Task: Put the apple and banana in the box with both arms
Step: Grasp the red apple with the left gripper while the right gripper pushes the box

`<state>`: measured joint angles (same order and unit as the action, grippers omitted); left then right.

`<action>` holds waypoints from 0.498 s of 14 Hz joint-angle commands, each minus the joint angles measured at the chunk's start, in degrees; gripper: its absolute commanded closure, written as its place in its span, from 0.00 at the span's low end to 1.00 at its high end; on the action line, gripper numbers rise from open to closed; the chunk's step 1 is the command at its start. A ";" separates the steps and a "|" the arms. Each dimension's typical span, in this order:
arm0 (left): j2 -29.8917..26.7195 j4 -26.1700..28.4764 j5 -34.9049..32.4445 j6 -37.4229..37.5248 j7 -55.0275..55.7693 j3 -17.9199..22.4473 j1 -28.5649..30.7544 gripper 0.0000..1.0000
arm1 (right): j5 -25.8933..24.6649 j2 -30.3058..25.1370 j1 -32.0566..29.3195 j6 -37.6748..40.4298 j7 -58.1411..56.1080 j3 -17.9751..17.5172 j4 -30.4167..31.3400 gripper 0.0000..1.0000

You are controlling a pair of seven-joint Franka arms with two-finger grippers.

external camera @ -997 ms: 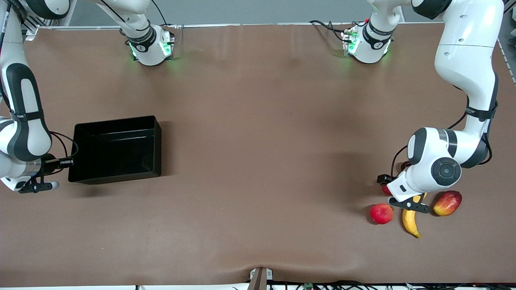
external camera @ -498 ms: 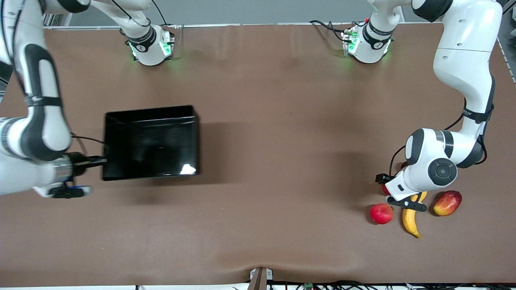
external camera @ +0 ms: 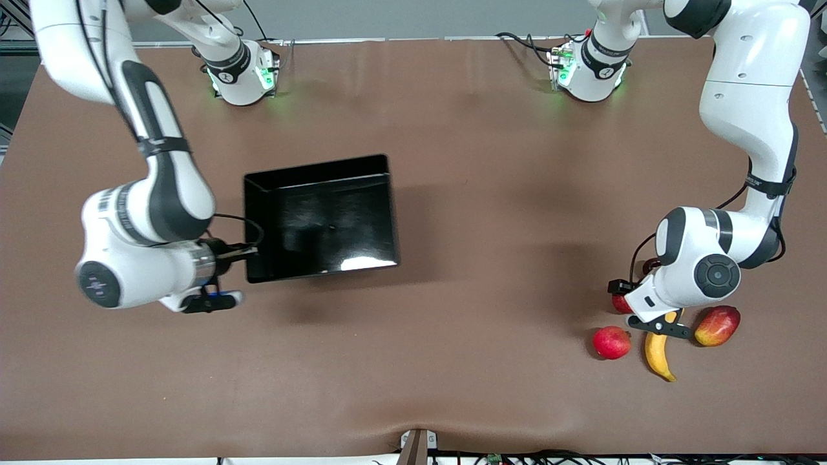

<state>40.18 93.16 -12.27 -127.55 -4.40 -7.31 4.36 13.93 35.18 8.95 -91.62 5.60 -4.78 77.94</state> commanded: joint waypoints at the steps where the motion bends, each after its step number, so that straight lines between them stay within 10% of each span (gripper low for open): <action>1: -0.54 0.62 -0.47 -1.03 -0.17 -0.34 0.30 0.79 | 2.16 0.41 5.53 -3.55 8.69 0.56 0.28 1.00; 2: -0.54 0.70 -0.47 -0.95 -0.09 -0.34 0.12 1.00 | 2.07 1.02 8.08 -5.05 11.34 0.56 0.37 1.00; 7: -3.08 0.53 -0.56 -0.24 -0.61 -0.51 -0.14 1.00 | 6.89 4.09 13.72 -15.41 14.95 0.64 3.62 1.00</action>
<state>39.96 92.91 -12.27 -128.06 -4.40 -7.55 4.30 16.60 38.89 21.63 -104.14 19.44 -4.67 80.64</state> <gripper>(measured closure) 0.344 0.947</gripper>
